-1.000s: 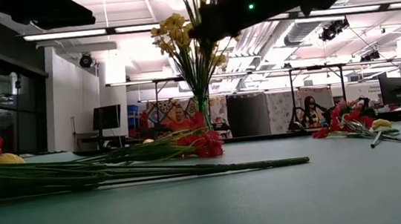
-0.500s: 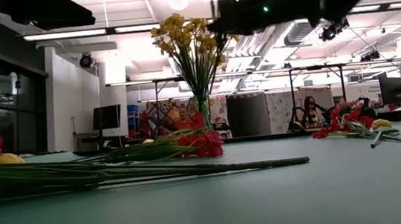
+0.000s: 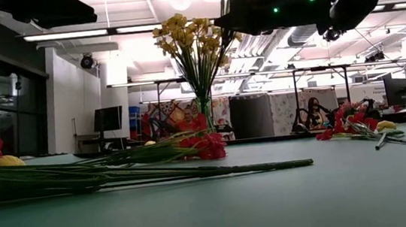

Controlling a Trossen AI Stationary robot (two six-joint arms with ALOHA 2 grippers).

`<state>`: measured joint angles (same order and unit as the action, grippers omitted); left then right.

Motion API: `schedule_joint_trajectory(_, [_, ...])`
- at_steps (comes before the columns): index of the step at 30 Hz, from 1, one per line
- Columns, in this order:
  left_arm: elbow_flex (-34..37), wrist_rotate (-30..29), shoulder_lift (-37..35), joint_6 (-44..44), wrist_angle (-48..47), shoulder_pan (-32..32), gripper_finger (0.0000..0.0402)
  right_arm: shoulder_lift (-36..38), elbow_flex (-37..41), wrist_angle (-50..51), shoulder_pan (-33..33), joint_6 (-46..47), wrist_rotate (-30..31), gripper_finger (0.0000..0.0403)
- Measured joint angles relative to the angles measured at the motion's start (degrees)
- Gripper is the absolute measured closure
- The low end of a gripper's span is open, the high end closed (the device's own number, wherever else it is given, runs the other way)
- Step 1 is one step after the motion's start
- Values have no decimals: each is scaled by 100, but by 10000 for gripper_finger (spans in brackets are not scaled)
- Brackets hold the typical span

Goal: Sort flowers into vase by color
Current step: Put the yellow flower into the green vase

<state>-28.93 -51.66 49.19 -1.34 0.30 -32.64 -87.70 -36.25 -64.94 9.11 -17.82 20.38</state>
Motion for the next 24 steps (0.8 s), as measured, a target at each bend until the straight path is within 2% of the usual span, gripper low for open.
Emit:
schedule_joint_trajectory(6, [0, 0, 0, 1, 0, 0, 245, -2, 0, -3, 215, 256, -345, 403])
schedule_joint_trajectory(13, [0, 0, 0, 2, 0, 0, 245, -30, 0, -16, 256, 253, -373, 403])
schedule_joint_trajectory(24, [0, 0, 0, 0, 2, 0, 245, -597, -184, -398, 256, 236, -448, 403])
